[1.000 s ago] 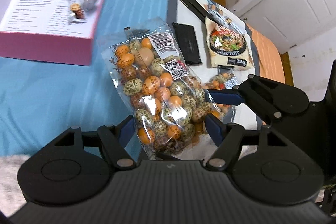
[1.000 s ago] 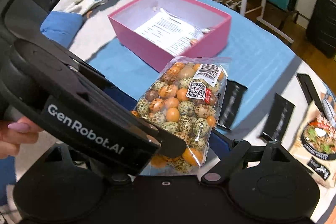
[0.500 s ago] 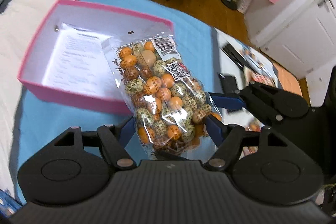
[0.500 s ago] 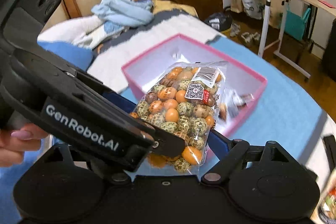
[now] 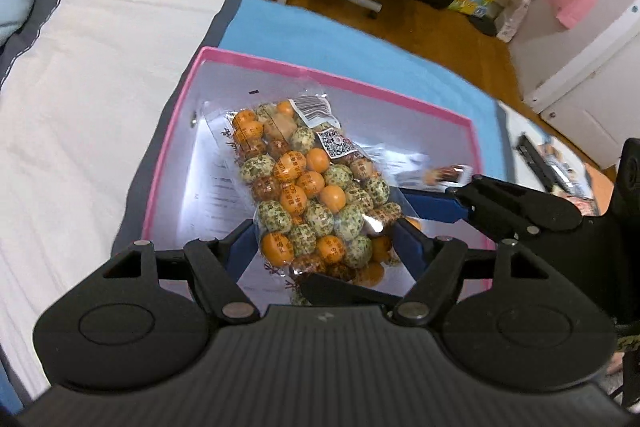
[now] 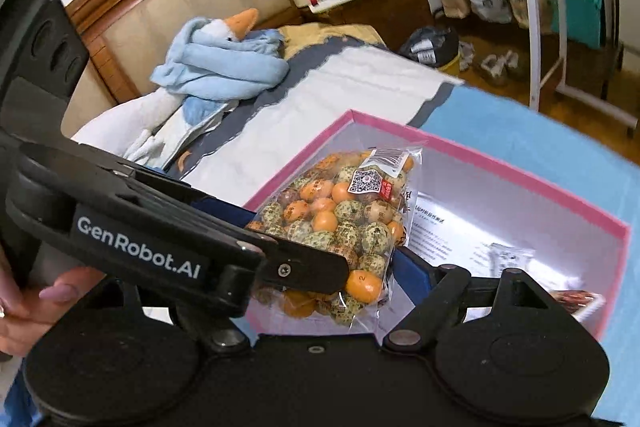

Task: Organize snacks
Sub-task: 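Open the left tool to drop the egg bag into the box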

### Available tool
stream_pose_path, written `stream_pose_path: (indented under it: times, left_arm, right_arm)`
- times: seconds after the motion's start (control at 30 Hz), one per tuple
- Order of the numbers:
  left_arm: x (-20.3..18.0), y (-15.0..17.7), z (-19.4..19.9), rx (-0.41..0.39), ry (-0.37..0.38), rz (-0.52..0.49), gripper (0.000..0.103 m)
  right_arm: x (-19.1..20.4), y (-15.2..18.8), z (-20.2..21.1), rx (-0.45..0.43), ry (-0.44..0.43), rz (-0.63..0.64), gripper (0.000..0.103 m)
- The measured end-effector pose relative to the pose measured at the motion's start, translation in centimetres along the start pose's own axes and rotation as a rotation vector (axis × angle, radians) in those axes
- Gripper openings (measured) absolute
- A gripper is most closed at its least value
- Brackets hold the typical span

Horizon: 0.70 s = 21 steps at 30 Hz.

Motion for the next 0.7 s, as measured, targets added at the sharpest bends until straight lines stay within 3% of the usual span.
stream_pose_path:
  times: [0.3,0.37,0.43,0.53,0.7]
  left_arm:
    - [3.9,-0.5,-4.7,0.026,-0.04,0.072,0.073]
    - [4.2,-0.6,-4.9,-0.005,-0.087,0.083,0.069]
    - [4.5,-0.7,-4.4,-0.061,-0.181,0.063,0.069]
    - [3.8,-0.5,-3.9,-0.099,-0.216,0.033,0.069]
    - [2.3,0.2,-1.8,-0.144,-0.216,0.013,0.069]
  right_arm:
    - [-1.8,0.0,-5.9,0.119,0.004,-0.072,0.086]
    - [-2.0,0.1,-6.7,0.162,0.003,-0.104,0.085]
    - [-2.0,0.6,-7.3,0.224,0.018,-0.097,0.084]
    - [-1.3,1.1,-6.8,0.245,0.069,0.001,0.084]
    - [-1.1,1.6,-3.1,0.23,0.06,0.077,0.084]
Point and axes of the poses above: each gripper's, at about its wrist camera, not at the fingertips, and z roughly against the way its jaws point, x to its left, y to its underside, the point moved 10 cm from there along -z, roughly the way its jaws point, and after that the axes turned 2 degrees about -z, right-handed, at the moved point
